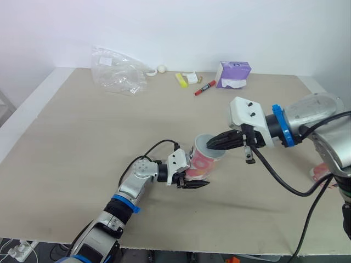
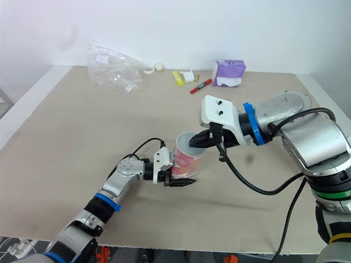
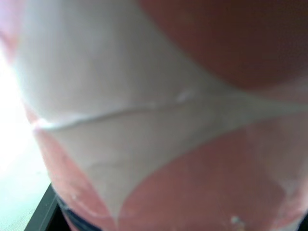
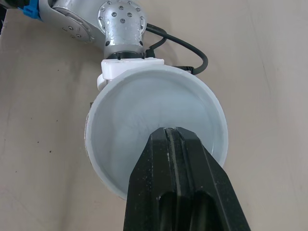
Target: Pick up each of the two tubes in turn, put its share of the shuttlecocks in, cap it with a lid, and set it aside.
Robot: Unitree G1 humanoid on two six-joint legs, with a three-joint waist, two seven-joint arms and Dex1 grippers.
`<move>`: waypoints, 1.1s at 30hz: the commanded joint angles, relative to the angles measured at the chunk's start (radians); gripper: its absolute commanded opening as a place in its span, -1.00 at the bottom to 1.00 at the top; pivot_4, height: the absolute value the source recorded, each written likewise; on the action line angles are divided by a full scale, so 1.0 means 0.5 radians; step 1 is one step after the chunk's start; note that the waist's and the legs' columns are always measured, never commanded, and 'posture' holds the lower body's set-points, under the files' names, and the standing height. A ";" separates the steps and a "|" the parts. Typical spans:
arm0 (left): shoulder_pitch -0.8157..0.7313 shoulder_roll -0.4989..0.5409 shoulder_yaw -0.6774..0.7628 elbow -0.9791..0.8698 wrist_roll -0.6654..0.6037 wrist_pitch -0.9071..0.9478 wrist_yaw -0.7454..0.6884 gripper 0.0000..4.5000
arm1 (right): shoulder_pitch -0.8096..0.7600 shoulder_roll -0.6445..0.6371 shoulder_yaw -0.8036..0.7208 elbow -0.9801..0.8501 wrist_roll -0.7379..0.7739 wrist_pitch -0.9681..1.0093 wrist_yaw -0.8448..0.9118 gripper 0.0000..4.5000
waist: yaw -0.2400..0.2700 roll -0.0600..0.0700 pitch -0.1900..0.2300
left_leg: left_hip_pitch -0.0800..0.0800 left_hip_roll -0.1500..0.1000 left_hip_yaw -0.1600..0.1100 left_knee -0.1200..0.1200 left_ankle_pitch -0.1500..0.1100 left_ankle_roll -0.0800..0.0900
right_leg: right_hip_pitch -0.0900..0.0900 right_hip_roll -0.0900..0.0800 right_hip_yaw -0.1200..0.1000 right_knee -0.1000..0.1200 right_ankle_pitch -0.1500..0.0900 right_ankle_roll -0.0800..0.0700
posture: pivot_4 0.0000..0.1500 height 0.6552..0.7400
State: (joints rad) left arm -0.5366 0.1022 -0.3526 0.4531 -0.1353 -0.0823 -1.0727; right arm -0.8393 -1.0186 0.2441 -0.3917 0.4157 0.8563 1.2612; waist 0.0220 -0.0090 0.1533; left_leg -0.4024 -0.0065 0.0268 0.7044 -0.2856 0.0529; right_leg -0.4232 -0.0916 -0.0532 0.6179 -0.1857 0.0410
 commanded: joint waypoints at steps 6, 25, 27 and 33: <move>0.054 0.030 -0.010 0.044 0.040 0.019 0.011 0.32 | 0.064 0.013 -0.237 0.190 0.086 0.078 -0.054 -0.97 | 0.000 -0.007 -0.008 | 0.001 0.000 0.000 0.000 0.000 0.000 | 0.001 0.000 0.000 0.000 0.000 0.000 | 1.00 1.00; 0.022 0.102 0.001 -0.033 -0.032 -0.033 -0.168 1.00 | 1.498 0.223 -1.205 -0.111 0.303 -0.343 -0.319 -0.16 | 0.009 0.010 -0.002 | -0.005 0.002 0.002 -0.003 -0.005 -0.003 | -0.004 0.005 0.002 0.000 0.001 0.001 | 1.00 1.00; 0.015 0.115 0.008 -0.063 -0.040 -0.038 -0.192 1.00 | 1.632 0.276 -1.135 -0.149 0.258 -0.471 -0.308 0.25 | 0.010 0.009 -0.001 | -0.003 0.001 0.004 -0.003 -0.005 -0.003 | -0.004 0.005 0.005 0.000 -0.001 0.010 | 1.00 1.00; 0.003 0.199 0.045 -0.182 -0.082 -0.028 -0.258 1.00 | 1.738 0.403 -0.894 -0.136 0.120 -0.762 -0.353 0.98 | 0.007 0.001 0.004 | -0.002 0.005 -0.001 -0.003 -0.004 -0.003 | -0.003 0.015 0.010 0.000 -0.004 0.012 | 1.00 1.00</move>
State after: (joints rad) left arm -0.5336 0.1867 -0.3477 0.4059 -0.1597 -0.1002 -1.1877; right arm 0.0302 -0.8307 -0.2224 -0.4418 0.4972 0.5302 1.0969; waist 0.0257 -0.0085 0.1553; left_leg -0.4036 -0.0037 0.0264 0.7029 -0.2875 0.0512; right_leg -0.4248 -0.0836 -0.0482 0.6177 -0.1879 0.0469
